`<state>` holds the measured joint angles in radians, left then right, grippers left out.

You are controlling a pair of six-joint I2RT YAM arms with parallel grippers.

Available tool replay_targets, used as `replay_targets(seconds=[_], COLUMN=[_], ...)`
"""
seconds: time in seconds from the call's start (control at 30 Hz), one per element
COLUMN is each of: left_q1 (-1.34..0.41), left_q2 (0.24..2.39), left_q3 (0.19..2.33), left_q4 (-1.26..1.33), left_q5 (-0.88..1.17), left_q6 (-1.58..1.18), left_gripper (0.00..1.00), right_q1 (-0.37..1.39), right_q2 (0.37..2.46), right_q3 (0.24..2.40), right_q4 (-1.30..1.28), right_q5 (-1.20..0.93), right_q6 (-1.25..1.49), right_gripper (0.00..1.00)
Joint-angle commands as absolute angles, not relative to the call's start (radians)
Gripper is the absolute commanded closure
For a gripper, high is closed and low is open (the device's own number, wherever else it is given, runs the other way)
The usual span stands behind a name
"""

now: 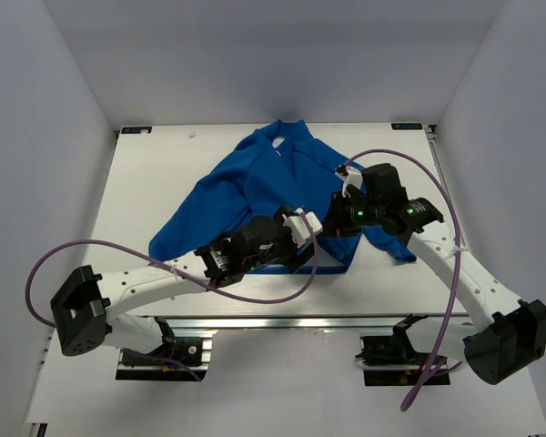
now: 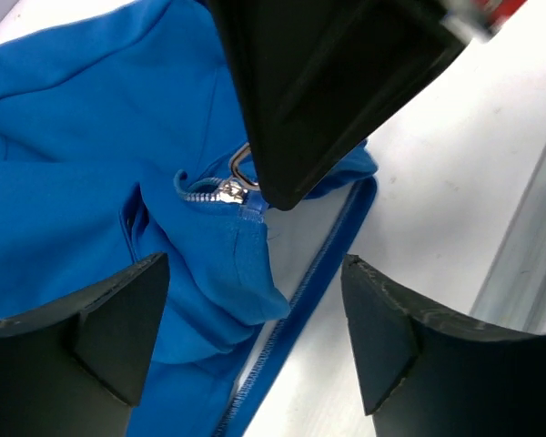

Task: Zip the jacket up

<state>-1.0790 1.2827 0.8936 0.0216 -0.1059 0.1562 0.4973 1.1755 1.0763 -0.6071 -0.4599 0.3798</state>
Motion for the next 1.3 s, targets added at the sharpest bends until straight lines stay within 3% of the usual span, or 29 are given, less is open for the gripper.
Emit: replay_targets(seconds=[0.0, 0.2, 0.3, 0.43, 0.53, 0.6, 0.7, 1.0, 1.27], left_q1=[-1.088, -1.089, -1.089, -1.089, -1.089, -1.089, -1.089, -1.097, -1.111], left_q2=[1.313, 1.35, 1.362, 1.371, 1.382, 1.384, 1.376, 1.281, 1.22], left_q3=[0.939, 0.946, 0.943, 0.931, 0.937, 0.937, 0.928, 0.87, 0.861], left_q4=[0.046, 0.069, 0.103, 0.156, 0.155, 0.153, 0.156, 0.173, 0.069], left_q5=[-0.127, -0.176, -0.176, -0.16, -0.152, -0.149, -0.156, -0.089, -0.058], left_q6=[0.196, 0.225, 0.229, 0.242, 0.264, 0.273, 0.281, 0.288, 0.247], left_gripper=[0.16, 0.22, 0.39, 0.51, 0.67, 0.86, 1.0, 1.0, 1.0], right_q1=[0.489, 0.483, 0.482, 0.482, 0.48, 0.479, 0.477, 0.465, 0.456], right_q2=[1.166, 1.158, 1.157, 1.166, 1.166, 1.17, 1.173, 1.21, 1.276], right_q3=[1.117, 1.117, 1.108, 1.097, 1.092, 1.092, 1.1, 1.137, 1.181], right_q4=[-0.591, -0.577, -0.575, -0.572, -0.569, -0.566, -0.552, -0.522, -0.486], right_q5=[-0.505, -0.532, -0.537, -0.561, -0.555, -0.551, -0.558, -0.309, -0.393], right_q6=[0.396, 0.403, 0.403, 0.405, 0.405, 0.406, 0.411, 0.419, 0.407], right_gripper=[1.0, 1.0, 1.0, 1.0, 1.0, 1.0, 1.0, 1.0, 1.0])
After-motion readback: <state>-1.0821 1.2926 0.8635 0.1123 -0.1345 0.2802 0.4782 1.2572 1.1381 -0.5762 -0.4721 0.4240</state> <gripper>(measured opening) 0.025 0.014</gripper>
